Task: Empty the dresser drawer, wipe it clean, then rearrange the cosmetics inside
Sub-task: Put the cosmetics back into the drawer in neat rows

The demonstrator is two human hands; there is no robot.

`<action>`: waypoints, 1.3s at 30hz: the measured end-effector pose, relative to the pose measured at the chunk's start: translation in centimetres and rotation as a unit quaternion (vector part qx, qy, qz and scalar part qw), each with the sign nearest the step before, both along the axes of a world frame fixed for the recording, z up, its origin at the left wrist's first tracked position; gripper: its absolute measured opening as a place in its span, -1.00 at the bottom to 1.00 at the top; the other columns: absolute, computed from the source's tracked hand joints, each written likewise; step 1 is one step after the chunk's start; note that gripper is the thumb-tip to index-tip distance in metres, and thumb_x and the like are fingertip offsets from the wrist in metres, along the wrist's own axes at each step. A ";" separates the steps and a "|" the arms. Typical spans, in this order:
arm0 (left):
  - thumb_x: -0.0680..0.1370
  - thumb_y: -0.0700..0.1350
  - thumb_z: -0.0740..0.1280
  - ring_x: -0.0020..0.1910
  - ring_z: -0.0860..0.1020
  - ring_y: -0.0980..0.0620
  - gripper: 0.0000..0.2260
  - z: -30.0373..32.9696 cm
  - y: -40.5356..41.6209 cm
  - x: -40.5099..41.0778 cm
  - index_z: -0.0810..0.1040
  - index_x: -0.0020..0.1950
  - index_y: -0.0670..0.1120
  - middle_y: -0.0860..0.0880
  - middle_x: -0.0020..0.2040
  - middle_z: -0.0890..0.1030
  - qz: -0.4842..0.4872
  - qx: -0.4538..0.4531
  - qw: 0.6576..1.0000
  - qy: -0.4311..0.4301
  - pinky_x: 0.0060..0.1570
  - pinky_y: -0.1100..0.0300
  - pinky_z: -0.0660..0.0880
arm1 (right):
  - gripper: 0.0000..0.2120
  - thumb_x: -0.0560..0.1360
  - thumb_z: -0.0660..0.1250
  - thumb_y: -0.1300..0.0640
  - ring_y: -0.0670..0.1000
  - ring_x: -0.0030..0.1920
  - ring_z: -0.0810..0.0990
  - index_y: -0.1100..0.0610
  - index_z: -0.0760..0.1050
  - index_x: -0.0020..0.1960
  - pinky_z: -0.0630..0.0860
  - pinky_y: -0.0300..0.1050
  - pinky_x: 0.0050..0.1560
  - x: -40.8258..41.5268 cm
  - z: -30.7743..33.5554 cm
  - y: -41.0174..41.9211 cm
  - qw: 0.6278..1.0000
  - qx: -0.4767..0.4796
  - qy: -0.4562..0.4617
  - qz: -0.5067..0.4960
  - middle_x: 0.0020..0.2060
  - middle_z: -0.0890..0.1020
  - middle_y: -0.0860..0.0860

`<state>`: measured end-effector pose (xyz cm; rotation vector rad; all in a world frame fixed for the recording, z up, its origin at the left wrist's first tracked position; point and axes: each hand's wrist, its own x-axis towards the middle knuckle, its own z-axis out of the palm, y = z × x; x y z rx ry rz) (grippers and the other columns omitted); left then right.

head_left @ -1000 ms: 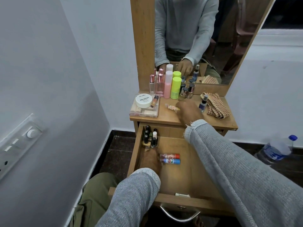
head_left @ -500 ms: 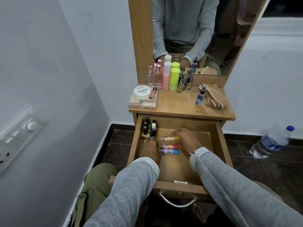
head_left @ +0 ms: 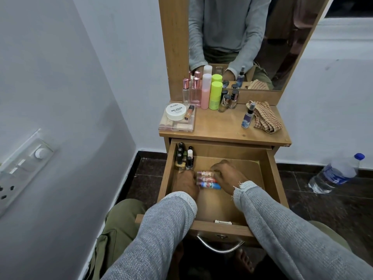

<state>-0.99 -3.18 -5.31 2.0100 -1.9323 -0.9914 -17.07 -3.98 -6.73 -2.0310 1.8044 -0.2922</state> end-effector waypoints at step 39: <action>0.53 -0.14 0.36 0.33 0.44 -0.08 -0.55 -2.0 -0.3 -0.4 0.40 0.41 -0.10 -0.09 0.36 0.45 -0.047 -0.044 0.998 -0.006 0.34 0.07 0.39 | -0.46 0.46 0.41 0.20 0.14 0.10 0.49 0.17 0.27 0.36 0.45 -0.13 0.04 1.7 0.1 -1.1 0.992 0.033 -0.036 -0.117 0.22 0.42 0.18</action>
